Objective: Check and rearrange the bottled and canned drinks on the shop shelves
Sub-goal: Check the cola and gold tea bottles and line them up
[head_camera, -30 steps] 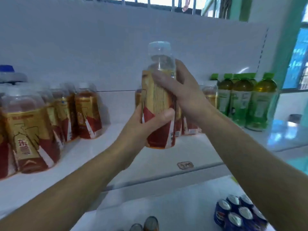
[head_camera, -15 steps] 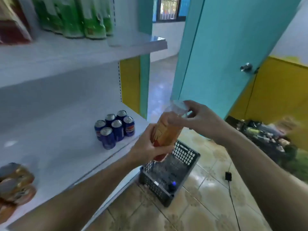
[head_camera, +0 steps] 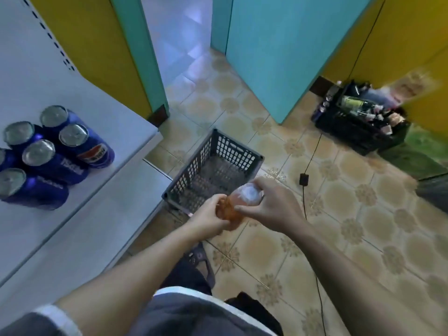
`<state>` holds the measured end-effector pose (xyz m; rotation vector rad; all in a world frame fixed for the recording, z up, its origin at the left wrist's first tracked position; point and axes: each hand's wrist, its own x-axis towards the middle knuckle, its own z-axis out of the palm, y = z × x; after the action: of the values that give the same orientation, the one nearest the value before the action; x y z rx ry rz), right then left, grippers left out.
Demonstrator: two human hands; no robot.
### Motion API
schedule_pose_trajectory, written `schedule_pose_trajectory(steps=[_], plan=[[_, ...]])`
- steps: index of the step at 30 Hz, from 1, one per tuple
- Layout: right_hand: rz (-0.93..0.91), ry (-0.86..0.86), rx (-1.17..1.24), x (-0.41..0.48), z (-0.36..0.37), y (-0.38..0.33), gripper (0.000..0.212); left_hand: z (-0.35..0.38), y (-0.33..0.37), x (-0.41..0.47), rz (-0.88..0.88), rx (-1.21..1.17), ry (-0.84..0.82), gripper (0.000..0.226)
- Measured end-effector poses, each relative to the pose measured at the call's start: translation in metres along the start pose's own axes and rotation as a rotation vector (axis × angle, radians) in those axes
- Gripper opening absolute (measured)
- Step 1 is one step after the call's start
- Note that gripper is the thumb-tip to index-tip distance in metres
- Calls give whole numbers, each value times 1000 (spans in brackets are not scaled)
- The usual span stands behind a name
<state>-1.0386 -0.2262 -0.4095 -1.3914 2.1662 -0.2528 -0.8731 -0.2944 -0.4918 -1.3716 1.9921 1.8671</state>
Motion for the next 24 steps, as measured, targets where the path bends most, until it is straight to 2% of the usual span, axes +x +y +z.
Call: schedule_pose_trajectory(steps=[4,8,15,24], plan=[[55,-55,-63,69,32,37,53,-12,-12,61,-144,87,89,60],[75,-109,-79,147,62,80,54,-19,-25,110,-250,37,158,45],[-163,-276,-271,286,165,158,49,12,-74,210,-485,-128,298,32],[-392,-534,-507,390,350,236,39,66,-169,315,-638,-1,250,27]])
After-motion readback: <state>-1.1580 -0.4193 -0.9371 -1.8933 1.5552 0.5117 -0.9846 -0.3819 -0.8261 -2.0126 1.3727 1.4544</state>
